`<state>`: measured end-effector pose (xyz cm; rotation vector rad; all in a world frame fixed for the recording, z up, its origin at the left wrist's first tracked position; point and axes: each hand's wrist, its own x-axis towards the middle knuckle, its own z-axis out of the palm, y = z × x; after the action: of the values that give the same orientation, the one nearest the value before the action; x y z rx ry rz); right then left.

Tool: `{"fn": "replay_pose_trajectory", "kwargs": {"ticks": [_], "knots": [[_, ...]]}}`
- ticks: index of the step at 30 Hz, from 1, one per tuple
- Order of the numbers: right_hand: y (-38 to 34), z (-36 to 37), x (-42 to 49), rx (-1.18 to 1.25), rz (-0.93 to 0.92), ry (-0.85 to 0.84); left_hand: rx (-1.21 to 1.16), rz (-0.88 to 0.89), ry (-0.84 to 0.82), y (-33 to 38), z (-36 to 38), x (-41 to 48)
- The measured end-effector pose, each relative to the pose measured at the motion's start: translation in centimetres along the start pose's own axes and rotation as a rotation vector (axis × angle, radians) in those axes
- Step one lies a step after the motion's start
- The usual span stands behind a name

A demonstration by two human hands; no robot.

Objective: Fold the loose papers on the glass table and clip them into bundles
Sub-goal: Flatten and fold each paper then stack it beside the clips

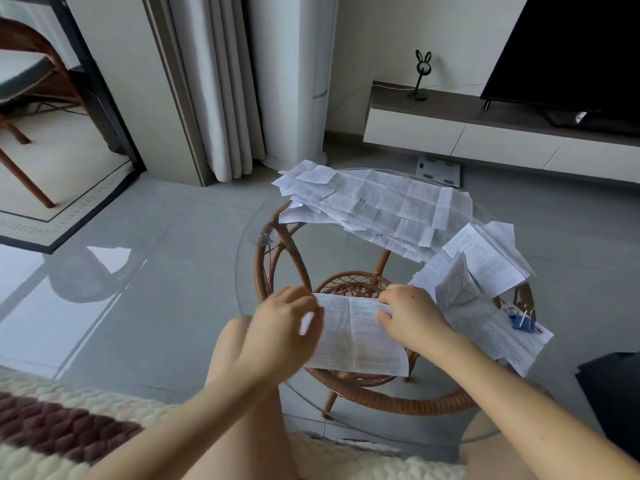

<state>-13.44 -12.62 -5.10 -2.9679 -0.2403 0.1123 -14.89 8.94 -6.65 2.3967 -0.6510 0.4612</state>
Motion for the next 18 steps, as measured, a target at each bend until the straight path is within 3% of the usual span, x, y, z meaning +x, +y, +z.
{"fn": "replay_pose_trajectory", "kwargs": {"ticks": [2,5,9,18], "knots": [[0.0,0.0,0.1,0.0,0.008,-0.005,0.11,0.063,-0.147,2.5,2.1,0.3],[0.1,-0.1,0.1,-0.022,0.005,-0.008,0.207,-0.028,-0.355,3.8,5.3,-0.2],[0.3,-0.2,0.2,0.006,0.016,-0.003,0.335,-0.001,-0.356,3.2,6.7,-1.3],[-0.1,-0.3,0.1,0.035,0.059,0.002,0.356,0.014,-0.305,2.6,7.0,-1.6]]}}
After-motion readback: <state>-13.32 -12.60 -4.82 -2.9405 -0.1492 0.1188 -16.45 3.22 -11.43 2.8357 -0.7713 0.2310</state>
